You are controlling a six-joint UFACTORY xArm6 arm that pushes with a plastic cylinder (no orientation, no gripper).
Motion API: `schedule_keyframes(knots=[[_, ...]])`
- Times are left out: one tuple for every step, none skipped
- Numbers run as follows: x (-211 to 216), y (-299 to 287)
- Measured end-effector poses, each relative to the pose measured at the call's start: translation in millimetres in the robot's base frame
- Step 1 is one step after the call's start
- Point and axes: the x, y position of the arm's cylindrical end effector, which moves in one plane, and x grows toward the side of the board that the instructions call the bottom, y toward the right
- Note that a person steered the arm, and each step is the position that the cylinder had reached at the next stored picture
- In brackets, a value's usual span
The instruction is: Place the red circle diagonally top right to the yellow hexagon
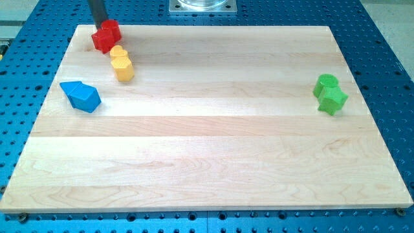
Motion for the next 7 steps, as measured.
schedule_keyframes(knots=[[0.7,12.5],[1.7,13.7],[3.8,18.8],[28.6,33.1],[51.9,44.8],[71.7,46.6],[72.2,63.4]])
